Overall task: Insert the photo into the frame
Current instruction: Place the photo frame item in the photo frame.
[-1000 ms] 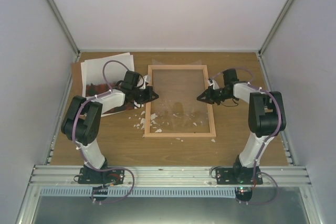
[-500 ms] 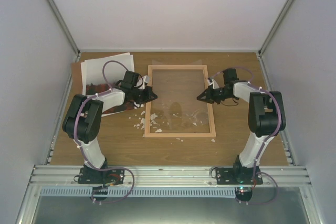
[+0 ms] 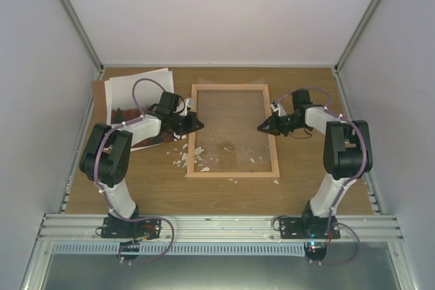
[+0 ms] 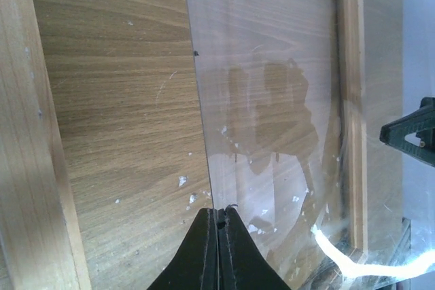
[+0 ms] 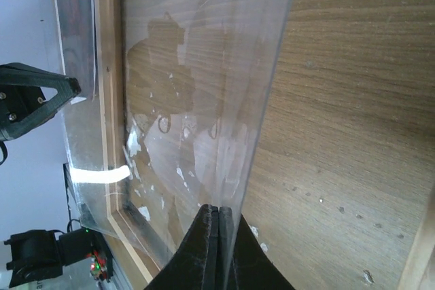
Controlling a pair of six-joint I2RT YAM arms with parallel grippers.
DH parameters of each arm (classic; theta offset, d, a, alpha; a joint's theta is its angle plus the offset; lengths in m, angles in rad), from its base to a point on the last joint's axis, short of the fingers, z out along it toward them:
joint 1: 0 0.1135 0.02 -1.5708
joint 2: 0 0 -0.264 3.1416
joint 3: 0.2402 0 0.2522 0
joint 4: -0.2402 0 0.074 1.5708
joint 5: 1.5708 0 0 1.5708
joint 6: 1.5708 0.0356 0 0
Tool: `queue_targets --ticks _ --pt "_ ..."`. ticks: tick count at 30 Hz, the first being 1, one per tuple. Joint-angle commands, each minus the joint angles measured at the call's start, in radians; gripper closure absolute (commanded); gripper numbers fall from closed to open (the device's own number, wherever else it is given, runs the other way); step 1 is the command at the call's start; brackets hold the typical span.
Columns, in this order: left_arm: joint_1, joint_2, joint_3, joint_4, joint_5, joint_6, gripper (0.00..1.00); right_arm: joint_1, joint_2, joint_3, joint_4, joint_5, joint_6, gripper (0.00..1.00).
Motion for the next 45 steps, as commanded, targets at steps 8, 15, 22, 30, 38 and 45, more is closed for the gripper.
queue_targets --ticks 8,15,22,30,38,45 --pt "0.014 -0.081 -0.032 0.026 0.020 0.010 1.00 -0.022 -0.069 -0.046 -0.030 -0.047 -0.033 0.99" --pt "0.014 -0.066 -0.062 0.053 0.014 0.003 1.00 -0.018 -0.024 -0.035 -0.030 -0.035 -0.056 0.99" --pt "0.013 -0.045 -0.062 0.062 0.015 -0.001 0.99 -0.014 0.003 -0.036 -0.030 -0.018 -0.071 0.99" --pt "0.005 -0.026 -0.055 0.068 0.009 -0.005 0.97 -0.013 0.025 -0.032 -0.021 -0.010 -0.090 0.99" --pt "0.005 -0.028 -0.061 0.061 -0.008 -0.001 0.85 -0.007 0.039 -0.041 0.006 -0.013 -0.100 0.99" --pt "0.005 -0.057 -0.063 0.041 -0.021 0.004 0.68 -0.001 0.044 -0.038 0.010 -0.011 -0.108 0.99"
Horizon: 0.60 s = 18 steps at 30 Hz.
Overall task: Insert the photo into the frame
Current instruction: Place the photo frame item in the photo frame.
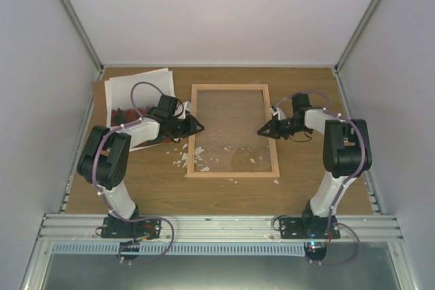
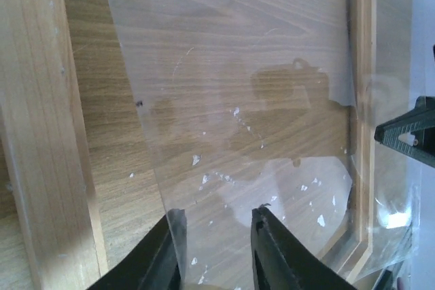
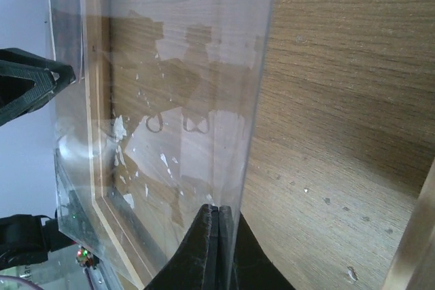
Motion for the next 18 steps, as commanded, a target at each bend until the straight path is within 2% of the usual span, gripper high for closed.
queue_targets --ticks 1,4,6,10,18 --pt "0.000 -0.028 -0.008 0.026 -0.026 0.015 0.65 0.010 0.021 -0.007 0.011 0.004 -0.030 0.99" --pt "0.011 -0.057 -0.003 0.001 -0.055 0.028 0.51 0.010 0.020 -0.009 0.010 0.012 -0.030 0.99" --pt "0.028 -0.078 -0.002 -0.010 -0.070 0.029 0.46 0.011 0.019 -0.012 0.010 0.012 -0.030 0.99" --pt "0.065 -0.118 -0.005 -0.034 -0.090 0.034 0.39 0.011 0.016 -0.013 0.006 0.018 -0.025 0.99" --pt "0.123 -0.155 -0.019 -0.029 -0.091 0.046 0.35 0.013 0.008 -0.047 0.065 -0.029 -0.020 0.99"
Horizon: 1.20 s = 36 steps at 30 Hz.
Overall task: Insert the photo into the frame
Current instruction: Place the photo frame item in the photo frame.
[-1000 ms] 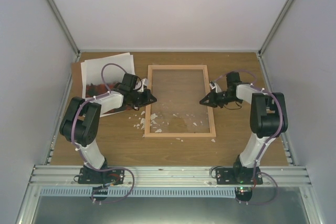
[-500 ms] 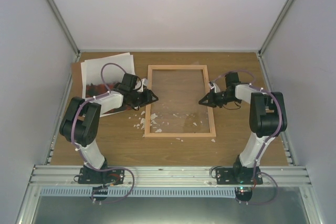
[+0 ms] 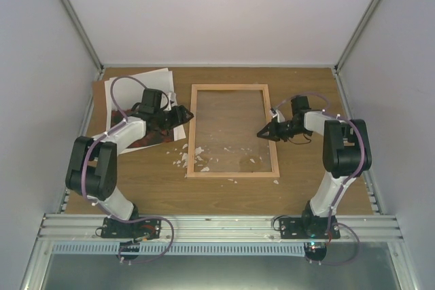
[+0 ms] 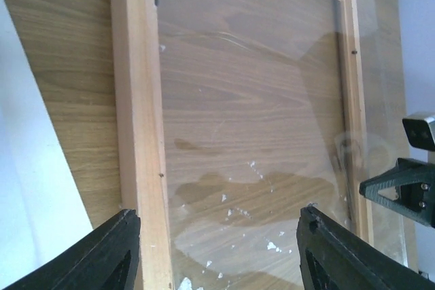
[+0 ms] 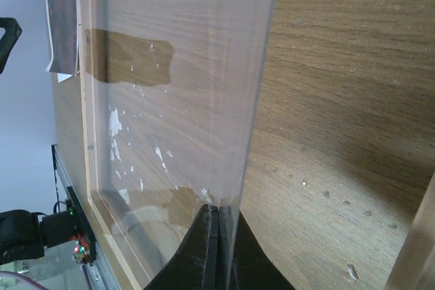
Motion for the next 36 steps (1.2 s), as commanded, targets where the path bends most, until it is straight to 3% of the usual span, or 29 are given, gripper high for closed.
queue_targets --ticks 1,13,26,36 --pt "0.025 -0.032 -0.025 0.014 -0.017 0.019 0.35 0.008 0.003 -0.030 0.058 -0.030 -0.017 0.99" --pt "0.030 -0.036 -0.057 0.041 -0.013 0.001 0.35 0.009 -0.111 -0.116 0.195 -0.056 -0.004 0.99" --pt "0.043 -0.028 -0.062 0.049 -0.005 0.000 0.37 -0.014 -0.126 -0.191 0.362 -0.062 0.122 0.99" --pt "0.047 -0.023 -0.064 0.056 0.005 -0.007 0.38 -0.019 -0.127 -0.230 0.384 -0.071 0.135 0.99"
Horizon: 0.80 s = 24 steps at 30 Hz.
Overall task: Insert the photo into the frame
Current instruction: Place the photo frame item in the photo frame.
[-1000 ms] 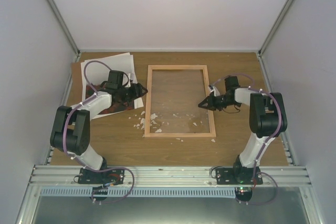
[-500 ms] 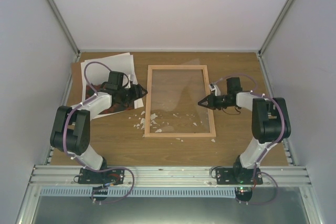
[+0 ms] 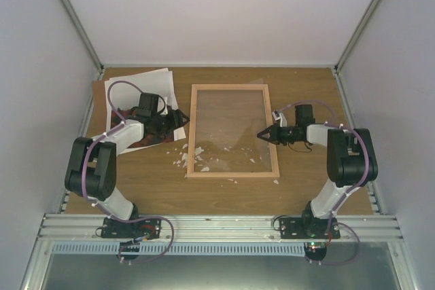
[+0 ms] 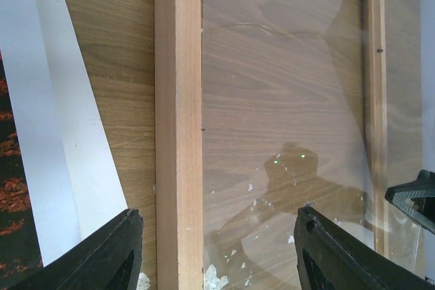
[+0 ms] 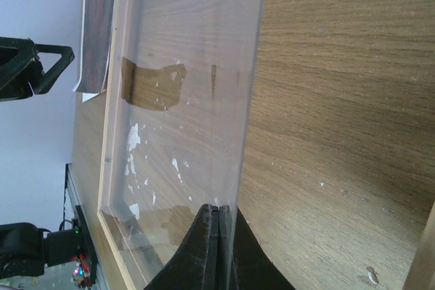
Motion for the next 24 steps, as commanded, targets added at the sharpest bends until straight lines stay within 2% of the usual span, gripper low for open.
queue_targets --ticks 1,11,24 --pt "0.005 -0.013 -0.009 0.047 0.009 -0.006 0.38 -0.004 -0.016 -0.007 0.037 -0.017 0.004 0.99" --pt "0.007 -0.006 -0.004 0.046 0.015 -0.007 0.38 -0.003 -0.002 0.009 0.063 -0.007 0.020 0.99" --pt "0.011 -0.001 -0.004 0.048 0.022 -0.009 0.38 -0.011 0.016 0.041 -0.009 0.010 -0.036 0.99"
